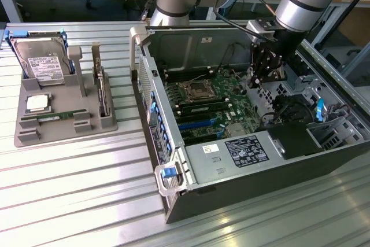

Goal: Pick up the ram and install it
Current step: 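Insert the ram into the slot, then press down the ram until it locks into place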

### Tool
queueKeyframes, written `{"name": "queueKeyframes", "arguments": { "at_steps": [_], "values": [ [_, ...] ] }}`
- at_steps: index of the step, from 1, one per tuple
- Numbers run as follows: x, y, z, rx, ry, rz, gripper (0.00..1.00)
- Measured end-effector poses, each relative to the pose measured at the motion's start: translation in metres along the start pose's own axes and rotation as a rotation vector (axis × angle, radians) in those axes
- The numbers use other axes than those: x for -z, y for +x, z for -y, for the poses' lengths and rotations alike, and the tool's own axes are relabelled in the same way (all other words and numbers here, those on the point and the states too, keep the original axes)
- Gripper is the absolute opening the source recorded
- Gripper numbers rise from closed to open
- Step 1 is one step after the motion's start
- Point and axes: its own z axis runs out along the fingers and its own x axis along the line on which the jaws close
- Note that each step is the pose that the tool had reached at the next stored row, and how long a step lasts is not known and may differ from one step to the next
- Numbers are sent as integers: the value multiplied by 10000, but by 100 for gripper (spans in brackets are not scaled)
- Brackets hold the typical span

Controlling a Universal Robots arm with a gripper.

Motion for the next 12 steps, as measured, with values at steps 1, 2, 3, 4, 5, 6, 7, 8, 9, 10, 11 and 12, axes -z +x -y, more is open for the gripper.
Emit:
{"name": "queueKeyframes", "arguments": {
  "at_steps": [1, 2, 3, 4, 5, 6, 7, 8, 9, 10, 11, 12],
  "values": [
    [0, 0, 0, 0, 0, 0, 10],
    [0, 0, 0, 0, 0, 0, 10],
    [-1, 0, -1, -1, 0, -1, 10],
    [-11, 0, -24, -1, 0, 3, 10],
    [-28, -4, -78, 1, 0, 0, 10],
    [-47, -20, -139, 0, 0, 1, 10],
    [-65, -35, -193, 0, 0, 1, 10],
    [-96, -46, -258, -1, 0, -4, 10],
    [-115, -56, -286, 1, 0, -9, 10],
    [-153, -62, -311, 8, 1, -8, 10],
    [-171, -63, -317, 8, 0, -11, 10],
    [-196, -63, -327, 8, 0, -13, 10]
  ]
}}
